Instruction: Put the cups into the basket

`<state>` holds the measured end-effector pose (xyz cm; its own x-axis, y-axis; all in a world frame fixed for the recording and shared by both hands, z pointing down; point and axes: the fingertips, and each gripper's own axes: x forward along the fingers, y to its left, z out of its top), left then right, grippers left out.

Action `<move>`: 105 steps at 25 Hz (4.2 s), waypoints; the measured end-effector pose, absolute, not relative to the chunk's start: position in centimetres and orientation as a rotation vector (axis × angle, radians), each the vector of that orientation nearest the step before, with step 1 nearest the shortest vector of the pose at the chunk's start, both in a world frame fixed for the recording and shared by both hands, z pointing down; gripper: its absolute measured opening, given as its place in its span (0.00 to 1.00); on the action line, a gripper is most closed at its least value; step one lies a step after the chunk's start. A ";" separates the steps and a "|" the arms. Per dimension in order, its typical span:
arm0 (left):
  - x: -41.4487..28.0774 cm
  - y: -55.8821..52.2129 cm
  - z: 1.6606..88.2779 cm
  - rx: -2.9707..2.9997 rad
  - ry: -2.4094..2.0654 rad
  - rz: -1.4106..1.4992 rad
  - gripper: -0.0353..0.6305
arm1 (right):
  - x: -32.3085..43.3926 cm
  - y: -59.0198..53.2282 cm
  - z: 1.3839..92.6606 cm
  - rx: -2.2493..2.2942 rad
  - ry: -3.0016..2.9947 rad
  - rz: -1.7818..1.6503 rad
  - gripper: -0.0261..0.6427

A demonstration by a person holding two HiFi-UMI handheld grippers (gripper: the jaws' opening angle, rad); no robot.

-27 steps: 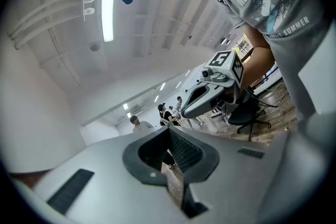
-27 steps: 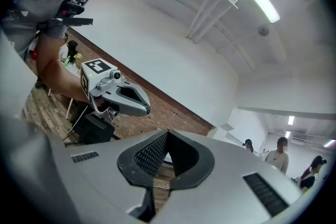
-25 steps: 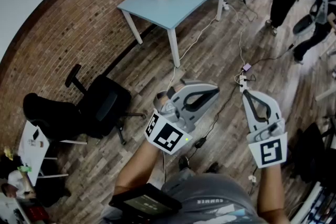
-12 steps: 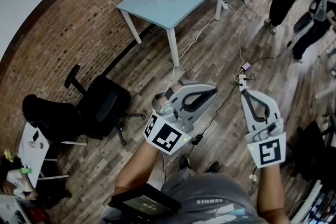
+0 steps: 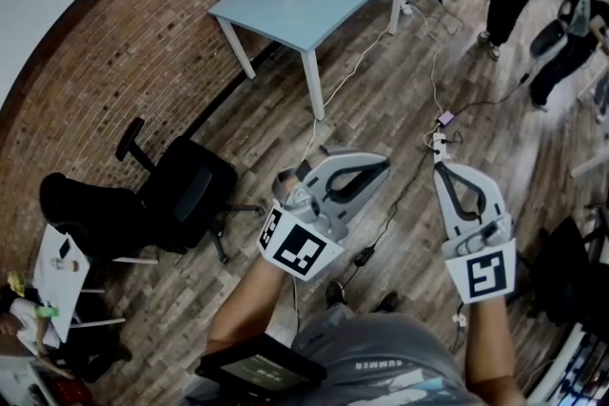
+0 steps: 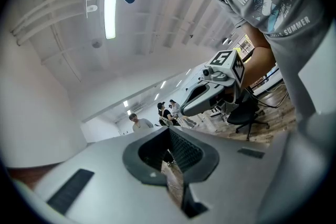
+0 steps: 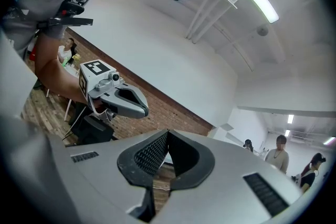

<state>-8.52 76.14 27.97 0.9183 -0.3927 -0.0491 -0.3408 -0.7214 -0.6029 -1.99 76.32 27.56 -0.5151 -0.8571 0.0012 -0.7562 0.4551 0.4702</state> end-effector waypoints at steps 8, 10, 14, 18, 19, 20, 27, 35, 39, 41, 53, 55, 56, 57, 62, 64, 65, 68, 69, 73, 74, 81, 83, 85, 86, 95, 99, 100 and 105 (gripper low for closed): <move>-9.8 75.4 28.3 -2.463 0.520 -0.082 0.05 | -3.2 75.2 28.1 1.374 -2.442 -0.629 0.06; -10.2 75.0 28.3 -2.469 0.513 -0.078 0.05 | -3.6 74.7 28.3 1.382 -2.434 -0.619 0.06; -10.6 73.5 28.1 -2.463 0.509 -0.077 0.05 | -4.0 73.3 27.7 1.405 -2.420 -0.641 0.06; -10.5 72.6 28.6 -2.451 0.510 -0.112 0.05 | -4.3 72.4 28.0 1.400 -2.421 -0.642 0.06; -10.2 72.3 28.7 -2.441 0.509 -0.124 0.05 | -4.0 72.0 28.1 1.382 -2.409 -0.654 0.06; -9.8 71.9 28.7 -2.431 0.509 -0.135 0.05 | -3.7 71.5 28.1 1.370 -2.403 -0.665 0.06; -7.2 68.6 28.7 -2.399 0.542 -0.188 0.05 | -1.7 67.6 27.8 1.316 -2.441 -0.689 0.06; -4.1 64.3 27.7 -2.345 0.644 -0.291 0.05 | 1.2 63.7 27.4 1.208 -2.511 -0.747 0.06; -3.5 62.6 27.6 -2.353 0.682 -0.317 0.05 | 2.1 61.6 27.5 1.188 -2.543 -0.737 0.06; -3.4 62.0 27.8 -2.361 0.694 -0.323 0.05 | 2.5 60.9 27.7 1.190 -2.554 -0.728 0.06; -5.2 53.7 29.0 -2.416 0.707 -0.284 0.05 | 1.2 53.1 29.3 1.210 -2.516 -0.673 0.06; -5.4 51.5 29.0 -2.427 0.697 -0.268 0.05 | 0.9 51.1 29.1 1.225 -2.512 -0.677 0.06; -5.4 50.4 28.9 -2.430 0.690 -0.263 0.05 | 0.8 50.0 28.9 1.233 -2.506 -0.679 0.06; -5.6 49.3 28.8 -2.433 0.682 -0.259 0.05 | 0.7 49.0 28.9 1.241 -2.498 -0.678 0.06; -7.0 44.2 27.9 -2.434 0.652 -0.229 0.05 | -0.9 44.2 28.3 1.278 -2.468 -0.681 0.06; -7.5 42.6 27.5 -2.436 0.639 -0.213 0.05 | -1.4 42.5 28.2 1.292 -2.452 -0.679 0.06; -7.8 41.9 27.4 -2.436 0.631 -0.207 0.05 | -1.6 41.8 28.2 1.301 -2.444 -0.676 0.06; -8.5 40.1 27.4 -2.433 0.603 -0.190 0.05 | -2.5 40.0 28.0 1.332 -2.432 -0.676 0.06; -8.6 39.7 27.5 -2.437 0.593 -0.174 0.05 | -2.8 39.5 27.8 1.337 -2.428 -0.679 0.06; -9.1 37.9 27.7 -2.453 0.587 -0.139 0.05 | -3.7 37.8 27.8 1.337 -2.423 -0.671 0.06; -9.3 37.5 27.7 -2.448 0.593 -0.151 0.05 | -3.8 37.5 27.9 1.331 -2.424 -0.673 0.06; -8.1 33.8 28.8 -2.447 0.638 -0.196 0.05 | -2.3 33.7 28.9 1.303 -2.460 -0.656 0.06; -7.5 32.6 29.2 -2.459 0.658 -0.190 0.05 | -1.9 32.3 29.3 1.279 -2.481 -0.644 0.06; -6.7 31.2 29.0 -2.456 0.680 -0.192 0.05 | -1.5 30.8 29.4 1.234 -2.488 -0.650 0.06; -6.2 30.5 28.8 -2.450 0.689 -0.193 0.05 | -1.2 30.0 29.4 1.213 -2.490 -0.656 0.06; -2.0 24.3 27.6 -2.376 0.793 -0.290 0.05 | 2.6 24.0 28.7 1.097 -2.551 -0.694 0.06; -0.3 22.5 27.3 -2.371 0.826 -0.311 0.05 | 4.4 22.0 28.3 1.070 -2.574 -0.703 0.06; 0.0 22.1 27.3 -2.371 0.828 -0.319 0.05 | 4.7 21.5 28.1 1.068 -2.577 -0.702 0.06; 0.6 20.7 27.4 -2.368 0.811 -0.344 0.05 | 5.1 19.9 27.9 1.078 -2.588 -0.688 0.06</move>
